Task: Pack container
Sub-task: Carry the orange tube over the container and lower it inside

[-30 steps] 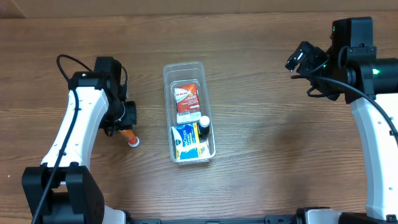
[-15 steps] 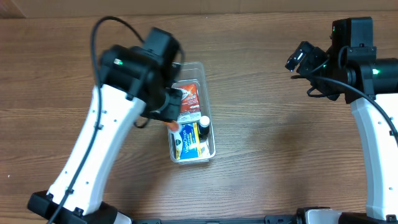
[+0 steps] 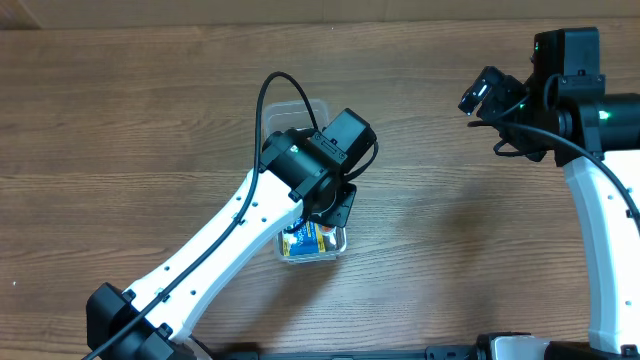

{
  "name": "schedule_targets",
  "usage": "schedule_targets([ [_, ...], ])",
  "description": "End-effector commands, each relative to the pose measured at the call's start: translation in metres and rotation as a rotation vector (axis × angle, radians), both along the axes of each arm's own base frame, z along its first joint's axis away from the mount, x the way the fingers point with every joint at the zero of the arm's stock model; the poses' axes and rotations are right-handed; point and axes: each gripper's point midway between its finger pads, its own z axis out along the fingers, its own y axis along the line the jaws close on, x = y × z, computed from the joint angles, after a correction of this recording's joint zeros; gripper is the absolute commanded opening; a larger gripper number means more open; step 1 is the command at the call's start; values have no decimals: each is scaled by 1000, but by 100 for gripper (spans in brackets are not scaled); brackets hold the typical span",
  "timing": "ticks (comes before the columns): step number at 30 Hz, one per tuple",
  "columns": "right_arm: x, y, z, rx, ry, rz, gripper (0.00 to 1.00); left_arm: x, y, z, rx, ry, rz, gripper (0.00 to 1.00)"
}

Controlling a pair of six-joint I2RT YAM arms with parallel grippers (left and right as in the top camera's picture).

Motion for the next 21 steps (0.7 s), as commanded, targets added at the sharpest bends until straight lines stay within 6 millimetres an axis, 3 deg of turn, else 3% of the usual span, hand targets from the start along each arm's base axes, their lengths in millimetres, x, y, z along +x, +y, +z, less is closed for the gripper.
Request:
schedule_targets([
  [1,0,-1,9,4,-28,-7,100,-1,-2,-20,4,-8,6,9],
  [5,0,-1,9,4,-28,-7,100,-2,-2,-44,10,-5,5,14],
  [9,0,-1,9,4,-28,-7,100,6,-6,-49,-5,-40,-13,42],
  [11,0,-1,9,4,-28,-7,100,7,-8,-48,-10,-45,-12,50],
  [13,0,-1,9,4,-28,-7,100,9,-10,-45,-18,-51,-17,52],
  [14,0,-1,9,4,-28,-7,100,10,-11,-43,-22,-56,-20,50],
  [17,0,-1,9,4,-28,-7,100,17,-18,-30,-49,-87,-31,8],
  [21,0,-1,9,4,-28,-7,100,22,-24,-16,-75,-110,-37,4],
])
